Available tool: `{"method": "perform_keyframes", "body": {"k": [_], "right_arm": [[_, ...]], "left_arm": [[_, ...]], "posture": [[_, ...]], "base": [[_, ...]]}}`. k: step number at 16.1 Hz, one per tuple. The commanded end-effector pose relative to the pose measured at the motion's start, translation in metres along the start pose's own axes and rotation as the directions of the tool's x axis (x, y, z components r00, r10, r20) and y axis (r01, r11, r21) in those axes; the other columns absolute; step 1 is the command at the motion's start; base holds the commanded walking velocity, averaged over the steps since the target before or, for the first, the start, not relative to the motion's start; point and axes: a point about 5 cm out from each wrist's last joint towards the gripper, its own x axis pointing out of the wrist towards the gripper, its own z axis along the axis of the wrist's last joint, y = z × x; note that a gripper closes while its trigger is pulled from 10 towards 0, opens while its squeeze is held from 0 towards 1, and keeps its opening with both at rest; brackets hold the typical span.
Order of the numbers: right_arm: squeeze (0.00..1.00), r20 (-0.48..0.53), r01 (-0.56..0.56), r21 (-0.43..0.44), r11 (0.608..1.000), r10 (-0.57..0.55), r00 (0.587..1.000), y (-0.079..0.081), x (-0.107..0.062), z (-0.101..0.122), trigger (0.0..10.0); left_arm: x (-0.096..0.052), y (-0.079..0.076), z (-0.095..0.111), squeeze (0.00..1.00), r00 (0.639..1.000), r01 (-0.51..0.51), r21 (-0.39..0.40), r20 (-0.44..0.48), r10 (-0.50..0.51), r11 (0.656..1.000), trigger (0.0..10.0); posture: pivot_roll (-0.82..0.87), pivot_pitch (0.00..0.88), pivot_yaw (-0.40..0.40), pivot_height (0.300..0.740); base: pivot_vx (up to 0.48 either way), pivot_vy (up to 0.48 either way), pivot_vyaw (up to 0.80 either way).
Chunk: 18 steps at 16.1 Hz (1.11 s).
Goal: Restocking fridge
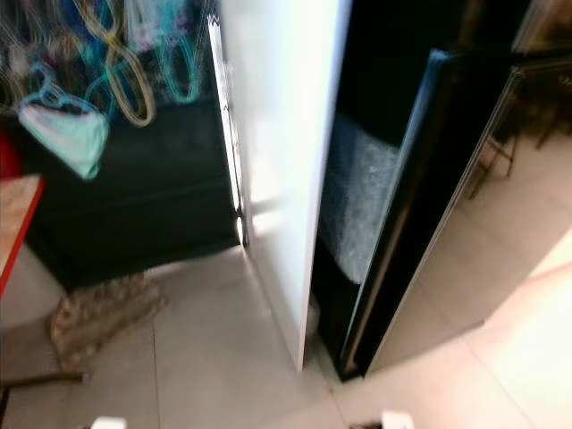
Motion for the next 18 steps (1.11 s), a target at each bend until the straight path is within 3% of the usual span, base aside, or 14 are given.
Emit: {"method": "perform_keyframes", "body": {"k": [1, 18], "right_arm": [[0.0, 0.018, -0.007, 0.015, 1.0, 0.007, 1.0, 0.0048, 0.0017, 0.0046, 10.0], [0.0, 0.01, 0.002, 0.035, 0.999, -0.003, 1.0, 0.0051, 0.0014, -0.0002, 10.0]], "left_arm": [[-0.0009, 0.0021, -0.0035, 0.0, 1.0, -0.001, 0.037, -0.015, 0.001, 0.999, 10.0], [-0.0017, 0.0017, -0.0059, 0.0, 1.0, -0.001, 0.064, -0.011, 0.001, 0.998, 10.0]], "posture": [[0.06, 0.0, 0.009, 0.74], [0.05, 0.0, 0.013, 0.74]], "base": [[0.0, 0.0, -0.79], [0.0, 0.0, -0.79]]}}
